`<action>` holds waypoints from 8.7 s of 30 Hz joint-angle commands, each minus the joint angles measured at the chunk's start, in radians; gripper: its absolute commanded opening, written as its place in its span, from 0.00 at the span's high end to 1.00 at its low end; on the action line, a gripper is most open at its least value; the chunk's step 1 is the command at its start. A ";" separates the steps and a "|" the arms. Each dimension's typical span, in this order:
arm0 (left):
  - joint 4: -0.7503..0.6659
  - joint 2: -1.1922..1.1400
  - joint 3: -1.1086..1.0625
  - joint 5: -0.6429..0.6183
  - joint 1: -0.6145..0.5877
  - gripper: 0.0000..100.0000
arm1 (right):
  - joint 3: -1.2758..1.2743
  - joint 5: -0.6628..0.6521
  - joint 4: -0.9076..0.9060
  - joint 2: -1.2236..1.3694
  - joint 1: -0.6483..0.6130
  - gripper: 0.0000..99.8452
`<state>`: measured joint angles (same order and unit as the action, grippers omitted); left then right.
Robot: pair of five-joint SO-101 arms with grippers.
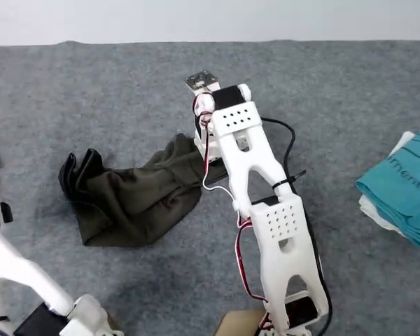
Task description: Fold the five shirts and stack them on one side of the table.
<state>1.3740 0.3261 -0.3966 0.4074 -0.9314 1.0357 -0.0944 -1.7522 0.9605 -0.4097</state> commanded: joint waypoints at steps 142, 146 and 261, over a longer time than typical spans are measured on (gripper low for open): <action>0.379 -1.212 1.885 -0.077 0.684 1.00 | 0.020 -0.301 -0.036 -0.550 0.311 0.99; 0.379 -1.056 1.885 -0.077 0.675 1.00 | 0.060 -0.301 -0.036 -0.625 0.340 0.99; -0.485 0.037 -0.196 0.032 0.546 1.00 | -1.407 -0.620 1.032 -1.480 0.395 0.99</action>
<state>0.8048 0.3567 -0.5838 0.4381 -0.3682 -0.3790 -0.7956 -0.6751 -0.5171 0.0000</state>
